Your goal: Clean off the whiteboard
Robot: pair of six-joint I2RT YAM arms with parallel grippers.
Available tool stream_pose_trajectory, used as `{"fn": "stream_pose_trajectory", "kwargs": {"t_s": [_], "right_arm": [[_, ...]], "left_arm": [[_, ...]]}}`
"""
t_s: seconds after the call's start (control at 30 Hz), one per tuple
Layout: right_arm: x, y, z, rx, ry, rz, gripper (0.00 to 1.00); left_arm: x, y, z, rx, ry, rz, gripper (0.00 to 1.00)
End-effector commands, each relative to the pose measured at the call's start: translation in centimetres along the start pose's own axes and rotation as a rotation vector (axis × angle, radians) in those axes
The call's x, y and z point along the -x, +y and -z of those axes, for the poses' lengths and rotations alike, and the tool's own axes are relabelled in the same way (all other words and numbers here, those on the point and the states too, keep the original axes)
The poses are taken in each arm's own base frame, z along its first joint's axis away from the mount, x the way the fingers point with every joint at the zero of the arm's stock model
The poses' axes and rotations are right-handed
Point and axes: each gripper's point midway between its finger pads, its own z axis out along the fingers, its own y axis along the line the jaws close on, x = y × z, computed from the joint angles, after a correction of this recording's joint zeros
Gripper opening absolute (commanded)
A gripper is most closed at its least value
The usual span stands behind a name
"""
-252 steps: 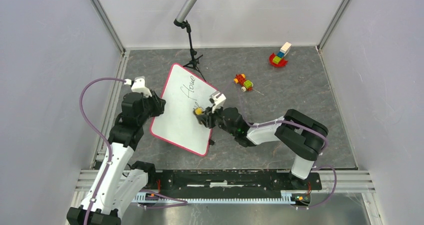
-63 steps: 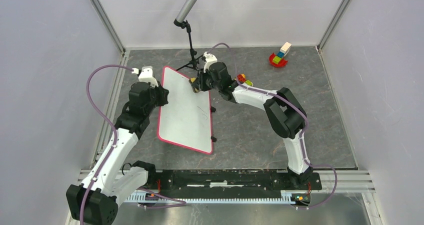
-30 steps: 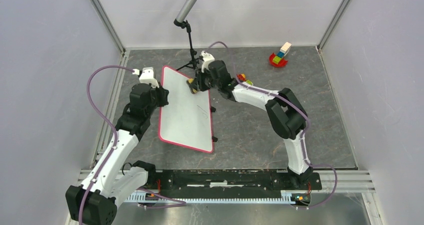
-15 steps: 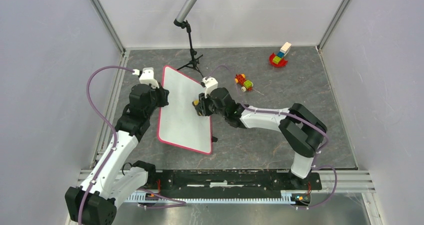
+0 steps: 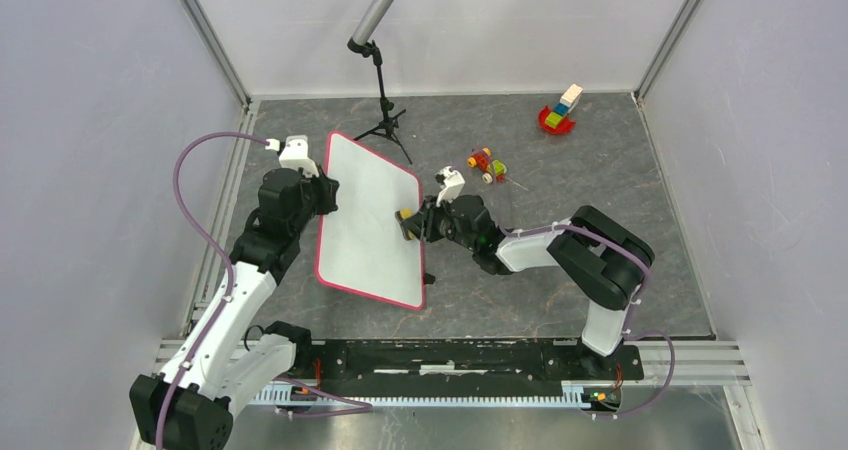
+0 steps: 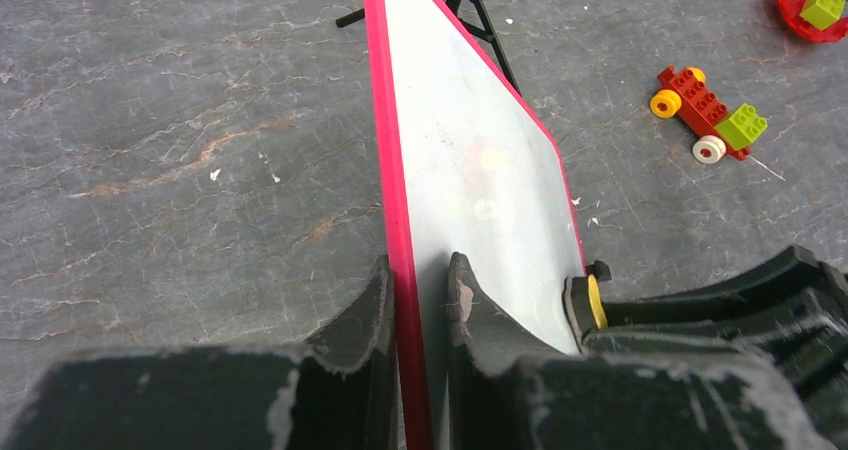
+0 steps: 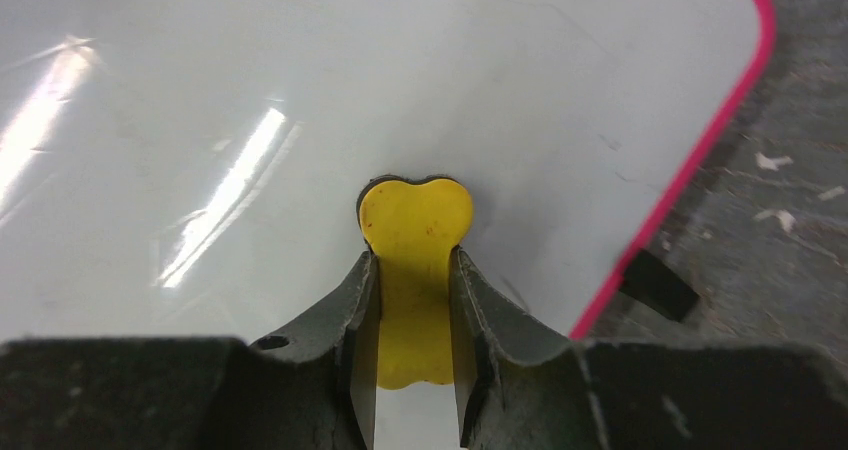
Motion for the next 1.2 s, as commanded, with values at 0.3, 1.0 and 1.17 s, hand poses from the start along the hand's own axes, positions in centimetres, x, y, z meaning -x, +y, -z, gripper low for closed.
{"fn": "stream_pose_trajectory", "kwargs": {"t_s": [0.3,1.0,1.17], "right_arm": [[-6.6,-2.9,2.4,-0.012,0.197,-0.072,0.00],[-5.6,-0.6,4.3,0.081,0.112,-0.123,0.00],[-6.6,-1.7,5.7,0.040,0.134,-0.071,0.00]], "left_arm": [[-6.3,0.3,0.5,-0.064,0.221,-0.230,0.02],[-6.4,0.0,0.6,-0.073,0.227,-0.225,0.02],[-6.4,-0.2,0.5,-0.077,0.231,-0.217,0.02]]}}
